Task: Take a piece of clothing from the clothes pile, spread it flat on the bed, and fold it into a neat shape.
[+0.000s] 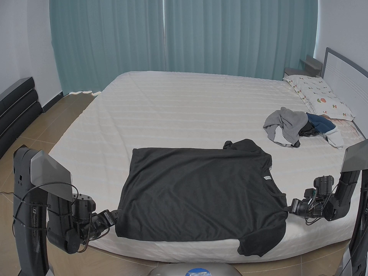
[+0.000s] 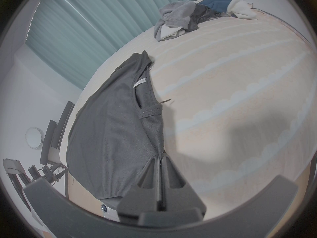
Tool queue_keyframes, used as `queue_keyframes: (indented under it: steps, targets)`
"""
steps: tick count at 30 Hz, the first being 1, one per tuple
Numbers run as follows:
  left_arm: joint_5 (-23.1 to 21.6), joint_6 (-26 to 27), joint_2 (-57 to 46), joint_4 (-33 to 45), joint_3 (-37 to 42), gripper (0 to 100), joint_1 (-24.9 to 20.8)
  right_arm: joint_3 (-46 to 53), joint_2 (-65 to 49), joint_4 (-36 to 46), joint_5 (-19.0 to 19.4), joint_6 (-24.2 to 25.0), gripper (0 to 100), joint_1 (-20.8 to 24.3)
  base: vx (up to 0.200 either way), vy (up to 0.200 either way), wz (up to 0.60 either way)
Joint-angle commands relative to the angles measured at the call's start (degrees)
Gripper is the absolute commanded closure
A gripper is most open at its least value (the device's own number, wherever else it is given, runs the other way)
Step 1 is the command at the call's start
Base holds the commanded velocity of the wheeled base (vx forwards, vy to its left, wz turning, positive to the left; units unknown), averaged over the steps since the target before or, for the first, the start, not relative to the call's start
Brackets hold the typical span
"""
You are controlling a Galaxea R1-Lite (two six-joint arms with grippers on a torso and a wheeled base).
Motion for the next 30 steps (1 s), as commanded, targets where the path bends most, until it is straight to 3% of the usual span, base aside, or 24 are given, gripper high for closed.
queue_keyframes:
  steps: [1,30]
  targets:
    - [0.10,-0.01,0.14,-0.02,-0.01,0,0.00,1.25,-0.81,0.00,0.17,-0.14,100,-1.52,0.000,0.000,0.00]
    - [0.37,0.08,0.23,-0.02,-0.09,0,-0.17,3.80,-1.51,0.00,0.26,-2.25,100,-3.98,0.000,0.000,0.00]
